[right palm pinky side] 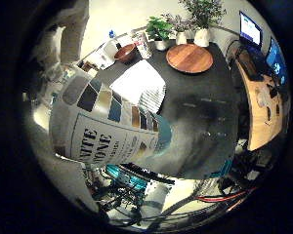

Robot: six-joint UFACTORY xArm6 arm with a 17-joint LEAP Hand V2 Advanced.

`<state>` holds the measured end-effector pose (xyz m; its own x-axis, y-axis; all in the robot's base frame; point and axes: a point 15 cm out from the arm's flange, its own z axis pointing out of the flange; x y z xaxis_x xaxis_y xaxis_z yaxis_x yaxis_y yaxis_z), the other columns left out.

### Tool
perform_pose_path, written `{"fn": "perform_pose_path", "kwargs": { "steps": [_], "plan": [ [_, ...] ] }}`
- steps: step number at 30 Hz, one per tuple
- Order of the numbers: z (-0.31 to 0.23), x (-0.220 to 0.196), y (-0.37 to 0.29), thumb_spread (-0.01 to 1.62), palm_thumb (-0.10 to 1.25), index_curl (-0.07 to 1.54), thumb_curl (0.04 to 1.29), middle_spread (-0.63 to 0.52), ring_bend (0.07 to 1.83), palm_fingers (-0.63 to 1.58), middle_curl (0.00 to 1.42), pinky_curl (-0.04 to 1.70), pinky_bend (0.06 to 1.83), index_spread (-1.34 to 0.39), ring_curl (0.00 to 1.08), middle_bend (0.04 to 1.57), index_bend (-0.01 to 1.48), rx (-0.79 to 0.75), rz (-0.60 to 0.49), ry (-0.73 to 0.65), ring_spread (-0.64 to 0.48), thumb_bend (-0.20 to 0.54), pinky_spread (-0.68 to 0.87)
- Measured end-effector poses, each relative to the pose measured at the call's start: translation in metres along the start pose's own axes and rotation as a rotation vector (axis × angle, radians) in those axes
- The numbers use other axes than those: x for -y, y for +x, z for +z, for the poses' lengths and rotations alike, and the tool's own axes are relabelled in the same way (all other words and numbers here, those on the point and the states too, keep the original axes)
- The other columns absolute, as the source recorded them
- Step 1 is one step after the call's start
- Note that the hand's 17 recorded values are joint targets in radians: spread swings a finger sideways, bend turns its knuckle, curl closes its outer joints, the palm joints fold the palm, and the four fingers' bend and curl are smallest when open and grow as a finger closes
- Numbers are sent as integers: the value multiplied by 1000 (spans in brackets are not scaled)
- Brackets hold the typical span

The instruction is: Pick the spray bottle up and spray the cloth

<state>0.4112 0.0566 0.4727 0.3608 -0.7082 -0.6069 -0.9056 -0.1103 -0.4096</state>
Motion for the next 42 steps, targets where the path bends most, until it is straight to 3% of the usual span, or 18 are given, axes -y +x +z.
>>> {"fn": "perform_pose_path", "kwargs": {
  "steps": [7,17,27,42],
  "plan": [
    [-11,9,-12,992,1004,852,733,-145,1504,1176,678,1213,1075,-269,564,1335,1024,-63,-40,-78,-170,-14,-232],
    [-25,12,-28,994,999,846,737,-145,1503,1176,680,1205,1079,-267,565,1333,1024,-152,16,-173,-170,-14,-239],
    [14,-7,-23,995,997,848,742,-146,1504,1174,685,1199,1084,-270,565,1338,1018,-107,92,-355,-170,-14,-241],
    [102,-5,6,990,996,853,747,-146,1506,1173,689,1214,1076,-272,565,1337,1016,-218,181,-593,-170,-13,-246]
  ]
}}
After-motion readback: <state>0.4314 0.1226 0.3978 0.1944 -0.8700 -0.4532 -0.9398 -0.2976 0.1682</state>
